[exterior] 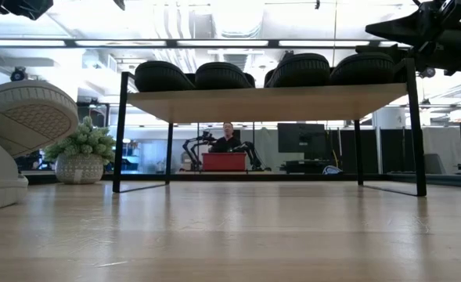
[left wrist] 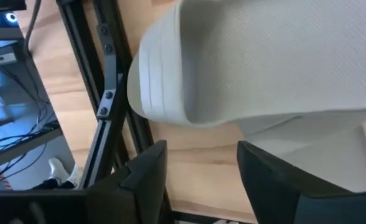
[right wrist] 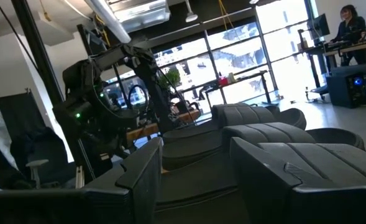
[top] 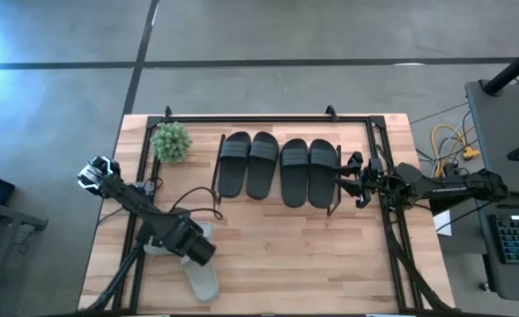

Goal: Pick and place slides into the shelf
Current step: Put the gray slipper under the shelf

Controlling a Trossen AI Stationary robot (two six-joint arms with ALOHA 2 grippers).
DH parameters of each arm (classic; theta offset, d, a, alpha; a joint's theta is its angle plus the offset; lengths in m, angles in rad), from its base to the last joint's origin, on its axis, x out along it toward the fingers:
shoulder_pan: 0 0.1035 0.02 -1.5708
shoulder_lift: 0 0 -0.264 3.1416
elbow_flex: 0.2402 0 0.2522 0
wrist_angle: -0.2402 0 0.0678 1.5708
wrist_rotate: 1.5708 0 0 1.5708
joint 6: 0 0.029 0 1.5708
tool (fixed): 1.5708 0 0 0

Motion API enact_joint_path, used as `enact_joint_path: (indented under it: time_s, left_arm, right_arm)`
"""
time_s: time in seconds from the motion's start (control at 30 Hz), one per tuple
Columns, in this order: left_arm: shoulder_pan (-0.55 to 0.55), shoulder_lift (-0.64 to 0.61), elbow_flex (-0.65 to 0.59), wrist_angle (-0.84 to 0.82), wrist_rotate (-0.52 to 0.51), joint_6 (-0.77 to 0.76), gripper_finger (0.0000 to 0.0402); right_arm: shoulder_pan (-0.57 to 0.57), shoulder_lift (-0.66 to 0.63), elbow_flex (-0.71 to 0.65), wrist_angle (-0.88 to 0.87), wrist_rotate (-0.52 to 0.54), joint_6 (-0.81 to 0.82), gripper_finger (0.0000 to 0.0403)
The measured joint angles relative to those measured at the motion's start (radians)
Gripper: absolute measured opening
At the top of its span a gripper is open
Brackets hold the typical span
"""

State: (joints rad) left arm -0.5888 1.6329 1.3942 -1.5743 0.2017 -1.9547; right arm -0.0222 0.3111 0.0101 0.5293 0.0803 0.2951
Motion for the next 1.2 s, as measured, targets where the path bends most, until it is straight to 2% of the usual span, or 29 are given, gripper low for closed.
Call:
enact_joint_path:
  time_s: [0.23, 0.5, 0.77, 0.9, 1.03, 1.2]
  left_arm:
    - [0.0, -0.009, -0.038, 0.003, 0.0, 0.013, 0.0185]
    - [0.0, -0.017, -0.176, 0.006, 0.018, 0.051, 0.0185]
    - [0.0, -0.049, -0.315, 0.206, 0.011, 0.051, 0.0185]
    - [0.0, -0.052, -0.354, 0.221, 0.01, 0.051, 0.0184]
    - [0.0, -0.052, -0.376, 0.221, 0.009, 0.051, 0.0164]
    - [0.0, -0.052, -0.38, 0.216, 0.004, 0.051, 0.011]
  right_arm:
    - [0.0, 0.0, 0.0, 0.0, 0.0, 0.0, 0.0183]
    - [0.0, 0.0, 0.0, 0.0, 0.0, 0.0, 0.0183]
    - [0.0, 0.0, 0.0, 0.0, 0.0, 0.0, 0.0183]
    - [0.0, 0.0, 0.0, 0.0, 0.0, 0.0, 0.0183]
    - [0.0, 0.0, 0.0, 0.0, 0.0, 0.0, 0.0183]
    - [0.0, 0.0, 0.0, 0.0, 0.0, 0.0, 0.0183]
